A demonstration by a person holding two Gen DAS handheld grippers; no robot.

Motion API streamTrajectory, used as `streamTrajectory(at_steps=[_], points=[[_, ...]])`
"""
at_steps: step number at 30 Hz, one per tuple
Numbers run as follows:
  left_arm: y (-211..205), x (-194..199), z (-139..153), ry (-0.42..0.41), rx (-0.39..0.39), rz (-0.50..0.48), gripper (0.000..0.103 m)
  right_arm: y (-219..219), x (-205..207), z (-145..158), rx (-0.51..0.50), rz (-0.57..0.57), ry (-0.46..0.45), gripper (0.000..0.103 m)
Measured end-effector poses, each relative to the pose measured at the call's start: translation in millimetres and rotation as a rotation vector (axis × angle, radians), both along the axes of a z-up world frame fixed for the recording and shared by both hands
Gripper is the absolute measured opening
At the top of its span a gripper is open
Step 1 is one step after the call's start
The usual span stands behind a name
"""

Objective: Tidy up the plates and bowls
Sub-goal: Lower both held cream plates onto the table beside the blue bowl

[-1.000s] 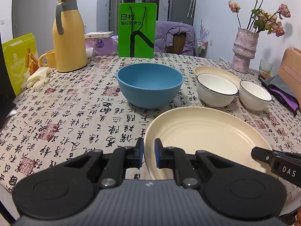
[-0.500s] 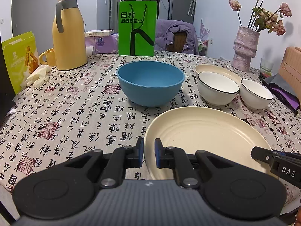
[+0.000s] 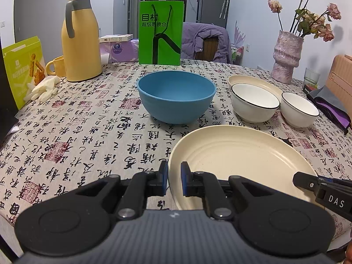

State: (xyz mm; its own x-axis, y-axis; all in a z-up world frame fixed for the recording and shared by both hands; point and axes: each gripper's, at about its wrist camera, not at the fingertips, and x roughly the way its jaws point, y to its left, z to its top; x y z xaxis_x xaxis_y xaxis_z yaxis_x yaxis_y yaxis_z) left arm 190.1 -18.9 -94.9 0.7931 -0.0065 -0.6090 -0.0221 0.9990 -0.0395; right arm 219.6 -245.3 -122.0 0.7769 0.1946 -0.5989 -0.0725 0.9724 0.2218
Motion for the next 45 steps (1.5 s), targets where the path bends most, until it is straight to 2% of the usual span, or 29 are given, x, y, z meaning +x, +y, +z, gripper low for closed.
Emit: streamTrajectory(at_steps=[45], points=[[-3.2,0.7,-7.2,0.024,0.006,-0.005,0.012,-1.0,-0.3,-4.7,-0.013,-0.005,0.002,0.015]])
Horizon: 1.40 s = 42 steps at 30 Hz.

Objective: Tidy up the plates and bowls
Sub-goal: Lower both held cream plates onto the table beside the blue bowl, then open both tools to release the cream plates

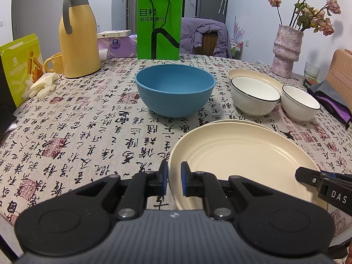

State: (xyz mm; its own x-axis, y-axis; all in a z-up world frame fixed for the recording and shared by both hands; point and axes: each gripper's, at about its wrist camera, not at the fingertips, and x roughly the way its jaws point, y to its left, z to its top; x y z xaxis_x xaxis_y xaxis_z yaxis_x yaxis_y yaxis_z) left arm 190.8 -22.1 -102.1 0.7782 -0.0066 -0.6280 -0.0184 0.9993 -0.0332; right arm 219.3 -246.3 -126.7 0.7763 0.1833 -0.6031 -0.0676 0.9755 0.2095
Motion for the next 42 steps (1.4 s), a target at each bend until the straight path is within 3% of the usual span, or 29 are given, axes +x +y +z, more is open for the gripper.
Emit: streamTrajectory(at_steps=[26,42], points=[[0,0,-3,-0.001,-0.002,-0.018,0.012,-2,-2,-1,-0.015,0.005,-0.012,0.015],[-16,26,-16,-0.004,0.04,-0.022,0.012,7,18,-4,-0.178,-0.002,-0.109,0.014]])
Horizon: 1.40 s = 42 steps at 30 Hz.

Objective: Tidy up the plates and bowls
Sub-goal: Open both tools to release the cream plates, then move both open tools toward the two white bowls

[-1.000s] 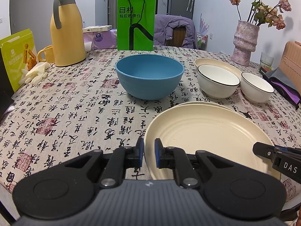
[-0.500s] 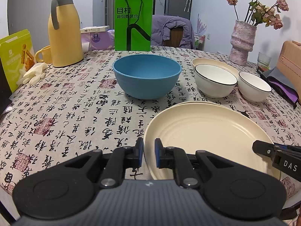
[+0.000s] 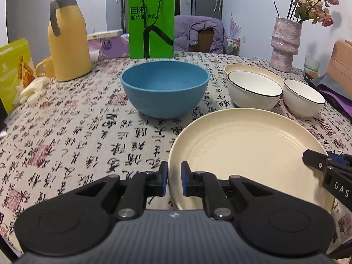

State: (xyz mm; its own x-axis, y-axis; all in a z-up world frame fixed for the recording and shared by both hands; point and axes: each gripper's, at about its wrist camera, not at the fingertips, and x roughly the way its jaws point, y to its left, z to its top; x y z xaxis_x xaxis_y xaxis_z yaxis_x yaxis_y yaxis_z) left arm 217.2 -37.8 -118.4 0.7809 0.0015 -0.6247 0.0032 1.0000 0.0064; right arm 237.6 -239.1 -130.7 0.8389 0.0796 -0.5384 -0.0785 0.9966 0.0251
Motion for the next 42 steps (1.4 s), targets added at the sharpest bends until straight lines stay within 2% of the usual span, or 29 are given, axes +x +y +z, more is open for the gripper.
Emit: streamTrajectory(at_steps=[5,10,13,15,19,21,23,28,31,34,36,42], points=[[-1,6,-2,-0.003,0.0,0.006,0.012,2,2,-4,-0.033,0.004,-0.02,0.014],[2,6,1,-0.019,-0.028,-0.003,0.017,-6,5,-5,0.023,0.013,0.004,0.018],[4,3,4,-0.037,-0.059,-0.014,0.033,-10,2,-3,0.057,0.021,-0.005,0.02],[5,1,6,-0.054,-0.063,-0.014,0.045,-13,0,-1,0.087,0.034,-0.018,0.028],[8,-2,10,-0.071,-0.081,-0.012,0.059,-18,-5,4,0.118,0.043,-0.044,0.044],[10,-4,13,-0.083,-0.086,-0.01,0.069,-21,-7,5,0.138,0.042,-0.05,0.052],[13,-6,15,-0.1,-0.091,-0.006,0.075,-24,-8,6,0.161,0.043,-0.051,0.064],[14,-12,20,-0.123,-0.099,-0.012,0.085,-30,-11,5,0.196,0.037,-0.05,0.086],[15,-14,22,-0.132,-0.109,-0.019,0.092,-32,-11,5,0.215,0.031,-0.046,0.09],[15,-17,23,-0.146,-0.114,-0.027,0.099,-34,-11,5,0.224,0.02,-0.042,0.102],[14,-18,24,-0.155,-0.115,-0.033,0.103,-34,-12,4,0.23,0.018,-0.042,0.103],[13,-20,25,-0.162,-0.118,-0.032,0.103,-36,-12,5,0.24,0.006,-0.041,0.103]])
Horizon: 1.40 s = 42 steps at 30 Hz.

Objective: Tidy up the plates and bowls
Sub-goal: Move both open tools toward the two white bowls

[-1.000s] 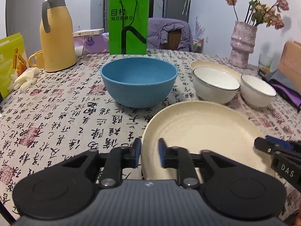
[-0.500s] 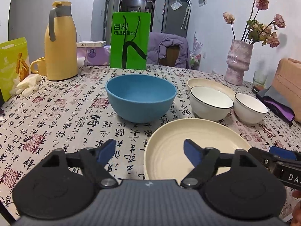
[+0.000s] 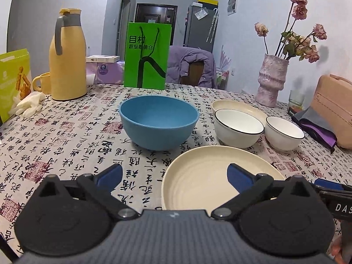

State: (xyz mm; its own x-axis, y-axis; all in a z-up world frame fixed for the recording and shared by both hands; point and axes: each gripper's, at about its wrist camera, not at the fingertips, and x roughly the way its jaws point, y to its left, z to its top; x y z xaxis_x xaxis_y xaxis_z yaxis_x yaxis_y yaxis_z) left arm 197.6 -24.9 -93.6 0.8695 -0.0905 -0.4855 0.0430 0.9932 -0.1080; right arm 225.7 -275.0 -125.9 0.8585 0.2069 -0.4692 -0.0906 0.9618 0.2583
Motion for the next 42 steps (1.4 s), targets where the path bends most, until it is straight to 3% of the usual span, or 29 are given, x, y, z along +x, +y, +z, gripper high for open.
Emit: streamTrajectory(at_steps=[20,42], points=[[7,-4,10,-0.039,-0.042,0.003,0.103,-8,-4,9,0.008,-0.023,-0.03,0.103],[-8,17,20,-0.048,-0.01,-0.006,0.103,-22,13,18,0.005,-0.019,-0.051,0.103]])
